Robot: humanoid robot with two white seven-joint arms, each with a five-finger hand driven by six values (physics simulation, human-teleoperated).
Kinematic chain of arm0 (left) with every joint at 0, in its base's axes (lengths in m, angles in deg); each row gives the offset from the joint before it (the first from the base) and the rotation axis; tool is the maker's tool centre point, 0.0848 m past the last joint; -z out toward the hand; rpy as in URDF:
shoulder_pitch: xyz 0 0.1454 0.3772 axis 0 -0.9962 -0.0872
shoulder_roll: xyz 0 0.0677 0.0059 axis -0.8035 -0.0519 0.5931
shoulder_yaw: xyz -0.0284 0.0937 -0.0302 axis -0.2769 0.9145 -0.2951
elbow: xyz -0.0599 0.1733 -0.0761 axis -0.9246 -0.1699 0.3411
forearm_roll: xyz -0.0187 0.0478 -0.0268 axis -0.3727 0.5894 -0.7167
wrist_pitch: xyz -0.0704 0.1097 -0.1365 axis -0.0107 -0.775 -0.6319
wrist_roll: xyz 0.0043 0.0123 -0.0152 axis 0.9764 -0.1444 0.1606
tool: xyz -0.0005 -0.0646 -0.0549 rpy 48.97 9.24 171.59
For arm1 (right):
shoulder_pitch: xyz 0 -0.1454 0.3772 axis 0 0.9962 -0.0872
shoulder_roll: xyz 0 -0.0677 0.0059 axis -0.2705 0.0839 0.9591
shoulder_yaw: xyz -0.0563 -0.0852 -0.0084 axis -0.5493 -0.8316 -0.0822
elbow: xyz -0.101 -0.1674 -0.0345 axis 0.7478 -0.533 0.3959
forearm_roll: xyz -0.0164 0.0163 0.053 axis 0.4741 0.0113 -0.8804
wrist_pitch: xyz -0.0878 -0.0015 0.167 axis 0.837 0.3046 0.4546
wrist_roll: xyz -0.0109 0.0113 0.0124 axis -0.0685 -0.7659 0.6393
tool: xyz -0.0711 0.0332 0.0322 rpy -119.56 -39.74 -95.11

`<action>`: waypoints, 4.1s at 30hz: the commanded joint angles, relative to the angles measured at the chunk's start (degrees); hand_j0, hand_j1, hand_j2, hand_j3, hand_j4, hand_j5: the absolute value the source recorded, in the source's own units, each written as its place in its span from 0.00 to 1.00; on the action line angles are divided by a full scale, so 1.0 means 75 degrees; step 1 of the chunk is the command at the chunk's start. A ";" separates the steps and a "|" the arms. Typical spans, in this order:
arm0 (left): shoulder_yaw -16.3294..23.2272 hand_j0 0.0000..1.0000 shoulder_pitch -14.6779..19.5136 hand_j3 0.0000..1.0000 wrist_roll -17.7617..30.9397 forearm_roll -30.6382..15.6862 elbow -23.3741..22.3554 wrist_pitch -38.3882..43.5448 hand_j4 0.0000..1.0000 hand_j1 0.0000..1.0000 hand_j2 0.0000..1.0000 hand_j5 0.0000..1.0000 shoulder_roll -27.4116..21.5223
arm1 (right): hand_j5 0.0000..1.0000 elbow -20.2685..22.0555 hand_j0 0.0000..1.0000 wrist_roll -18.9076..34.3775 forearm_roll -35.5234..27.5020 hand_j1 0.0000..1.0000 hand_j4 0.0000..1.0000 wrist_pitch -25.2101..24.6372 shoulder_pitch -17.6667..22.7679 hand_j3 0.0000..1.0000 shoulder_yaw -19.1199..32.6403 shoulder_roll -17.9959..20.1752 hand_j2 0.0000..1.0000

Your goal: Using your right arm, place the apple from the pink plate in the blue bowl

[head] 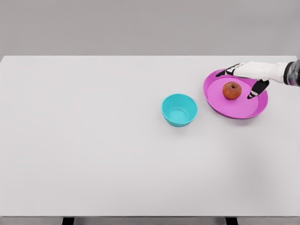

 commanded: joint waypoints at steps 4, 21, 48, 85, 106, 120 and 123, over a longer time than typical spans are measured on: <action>0.0001 1.00 0.0000 1.00 0.0002 -0.0003 -0.0001 0.0000 1.00 1.00 1.00 1.00 0.0000 | 1.00 -0.0319 1.00 -0.0002 -0.0036 1.00 1.00 -0.0020 0.0000 1.00 -0.0023 -0.0132 1.00; 0.0001 1.00 0.0000 1.00 0.0002 -0.0003 -0.0001 0.0000 1.00 1.00 1.00 1.00 0.0000 | 1.00 -0.1116 1.00 -0.0002 -0.0036 1.00 1.00 -0.0020 -0.0316 1.00 -0.0527 -0.0472 1.00; 0.0001 1.00 0.0000 1.00 0.0002 -0.0003 -0.0001 0.0000 1.00 1.00 1.00 1.00 0.0000 | 0.64 -0.1492 0.64 -0.0002 0.0011 0.64 0.64 -0.0020 -0.0445 0.64 -0.0785 -0.0800 0.64; 0.0001 1.00 0.0000 1.00 0.0002 -0.0003 -0.0001 0.0000 1.00 1.00 1.00 1.00 0.0000 | 0.55 0.0383 0.55 -0.0002 -0.0001 0.55 0.55 -0.0020 -0.0656 0.55 -0.0691 -0.0648 0.55; 0.0001 1.00 0.0000 1.00 0.0002 -0.0003 -0.0001 0.0000 1.00 1.00 1.00 1.00 0.0000 | 0.56 0.2505 0.56 -0.0002 0.0011 0.56 0.56 -0.0020 -0.0047 0.56 -0.0972 -0.0683 0.56; 0.0001 1.00 0.0000 1.00 0.0002 -0.0003 -0.0001 0.0000 1.00 1.00 1.00 1.00 0.0000 | 0.59 0.2786 0.59 -0.0002 0.0011 0.59 0.59 -0.0020 -0.0047 0.59 -0.1266 -0.0765 0.59; 0.0001 1.00 0.0000 1.00 0.0002 -0.0003 -0.0001 0.0000 1.00 1.00 1.00 1.00 0.0000 | 1.00 0.2786 1.00 -0.0002 0.0011 1.00 1.00 -0.0020 -0.0047 1.00 -0.1254 -0.0765 1.00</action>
